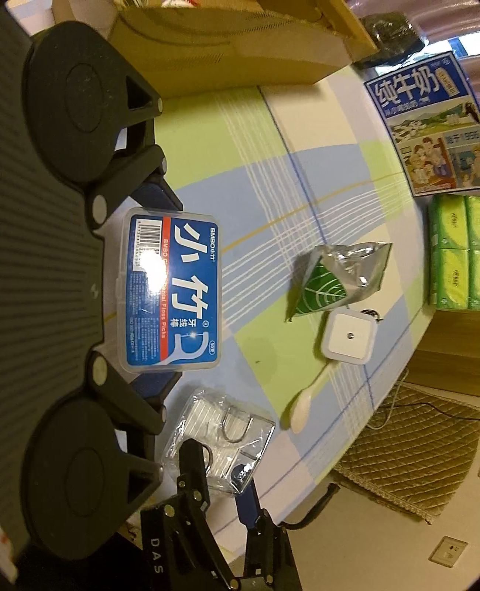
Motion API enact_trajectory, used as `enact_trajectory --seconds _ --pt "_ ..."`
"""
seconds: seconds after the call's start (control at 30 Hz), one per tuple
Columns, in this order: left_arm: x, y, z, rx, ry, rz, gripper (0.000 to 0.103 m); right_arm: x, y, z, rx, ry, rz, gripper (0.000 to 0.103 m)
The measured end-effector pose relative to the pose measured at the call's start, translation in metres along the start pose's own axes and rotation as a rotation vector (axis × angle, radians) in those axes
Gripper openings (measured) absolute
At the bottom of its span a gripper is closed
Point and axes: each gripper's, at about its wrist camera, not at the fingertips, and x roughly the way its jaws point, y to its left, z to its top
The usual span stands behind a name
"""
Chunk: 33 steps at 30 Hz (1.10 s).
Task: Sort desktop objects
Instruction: 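Carry the floss-pick box and plastic tray over the cardboard box with both tools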
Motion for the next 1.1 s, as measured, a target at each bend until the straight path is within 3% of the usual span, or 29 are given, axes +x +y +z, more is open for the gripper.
enact_trajectory --seconds 0.53,1.1 --pt "-0.092 0.007 0.009 -0.026 -0.123 0.046 0.084 -0.071 0.061 0.043 -0.075 -0.154 0.02 0.051" --pt "-0.176 0.066 -0.012 -0.097 -0.197 0.159 0.084 -0.087 0.132 0.076 -0.135 -0.233 0.102 0.051"
